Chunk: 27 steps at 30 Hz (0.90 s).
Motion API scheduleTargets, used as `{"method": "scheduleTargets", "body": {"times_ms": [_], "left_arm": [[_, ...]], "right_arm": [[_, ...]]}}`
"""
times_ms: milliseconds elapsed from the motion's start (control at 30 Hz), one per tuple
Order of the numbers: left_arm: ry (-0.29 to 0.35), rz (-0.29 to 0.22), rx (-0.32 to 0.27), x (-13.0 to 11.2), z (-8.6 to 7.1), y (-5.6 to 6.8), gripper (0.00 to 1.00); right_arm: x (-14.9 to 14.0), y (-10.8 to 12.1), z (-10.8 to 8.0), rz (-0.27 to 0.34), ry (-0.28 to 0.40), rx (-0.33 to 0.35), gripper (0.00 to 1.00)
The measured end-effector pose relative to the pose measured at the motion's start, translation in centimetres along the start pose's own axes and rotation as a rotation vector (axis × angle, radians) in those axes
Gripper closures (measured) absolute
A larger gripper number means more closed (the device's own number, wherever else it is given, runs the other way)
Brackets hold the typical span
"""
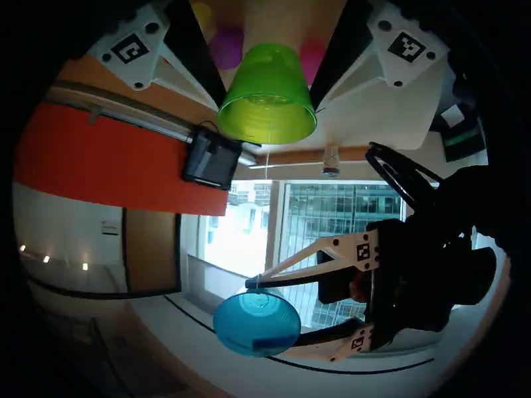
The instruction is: Pour water
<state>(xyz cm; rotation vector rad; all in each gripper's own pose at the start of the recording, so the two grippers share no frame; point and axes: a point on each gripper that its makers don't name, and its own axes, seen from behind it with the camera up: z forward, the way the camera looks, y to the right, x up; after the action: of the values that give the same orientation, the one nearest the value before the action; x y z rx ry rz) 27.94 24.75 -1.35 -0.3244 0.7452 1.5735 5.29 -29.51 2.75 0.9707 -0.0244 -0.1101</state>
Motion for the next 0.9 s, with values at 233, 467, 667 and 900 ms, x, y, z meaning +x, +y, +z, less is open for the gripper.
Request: {"method": "scheduleTargets", "body": {"times_ms": [233,467,667,900], "left_arm": [[0.002,-0.001,0.004,0.1,0.4,-0.1,0.16],[-0.001,-0.067,0.001,-0.3,1.0,-0.1,0.15],[-0.014,-0.222,-0.013,-1.1,1.2,0.5,0.16],[-0.027,-0.458,-0.010,-1.9,1.4,0.9,0.16]], "right_arm": [[0.2,0.1,-0.1,0.000,0.005,-0.004,0.11],[0.5,0.1,-0.1,-0.001,0.010,-0.008,0.11],[0.7,0.2,-0.4,-0.006,0.015,-0.015,0.11],[1.1,0.6,-0.6,-0.005,0.020,-0.025,0.11]]}}
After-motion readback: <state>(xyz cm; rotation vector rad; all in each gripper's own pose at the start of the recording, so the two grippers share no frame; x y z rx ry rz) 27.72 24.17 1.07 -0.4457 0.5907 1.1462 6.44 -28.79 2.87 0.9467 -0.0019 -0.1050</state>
